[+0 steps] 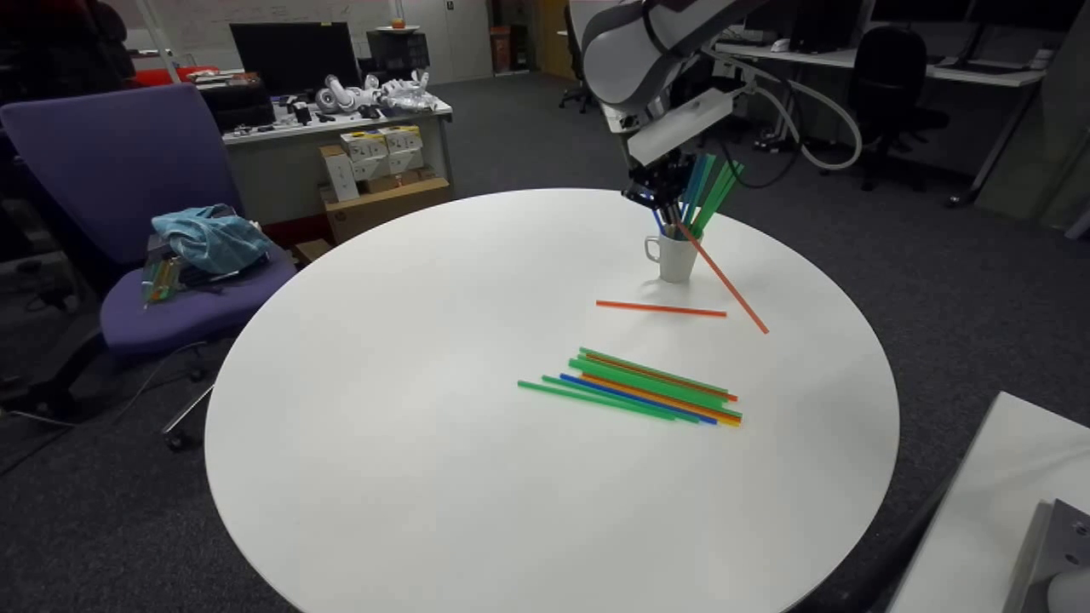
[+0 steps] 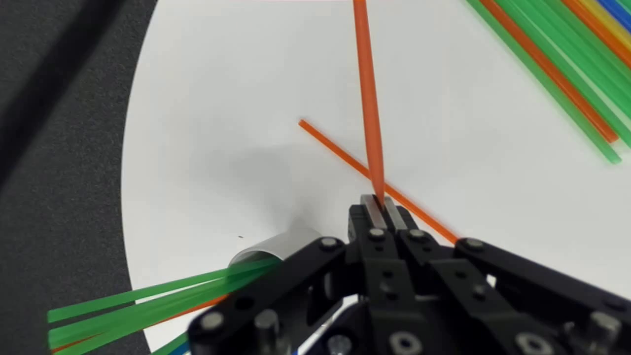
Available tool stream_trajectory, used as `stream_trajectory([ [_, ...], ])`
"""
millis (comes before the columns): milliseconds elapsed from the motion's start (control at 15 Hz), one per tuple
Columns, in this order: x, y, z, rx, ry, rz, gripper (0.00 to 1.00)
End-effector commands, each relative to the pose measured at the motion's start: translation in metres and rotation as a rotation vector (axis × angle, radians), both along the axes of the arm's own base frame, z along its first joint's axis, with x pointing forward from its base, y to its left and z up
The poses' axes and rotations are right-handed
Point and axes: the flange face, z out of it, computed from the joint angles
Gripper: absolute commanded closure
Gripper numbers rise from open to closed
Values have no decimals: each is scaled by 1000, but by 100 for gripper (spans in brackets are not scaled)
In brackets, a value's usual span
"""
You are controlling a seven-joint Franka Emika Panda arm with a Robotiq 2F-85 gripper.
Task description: Place an orange straw on the table
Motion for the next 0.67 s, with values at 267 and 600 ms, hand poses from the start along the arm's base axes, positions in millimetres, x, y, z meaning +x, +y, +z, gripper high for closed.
stream_trajectory([
  [267,-12,7,-20,178,-155,180,100],
  [600,-28,18,-38,358,-47,375,100],
])
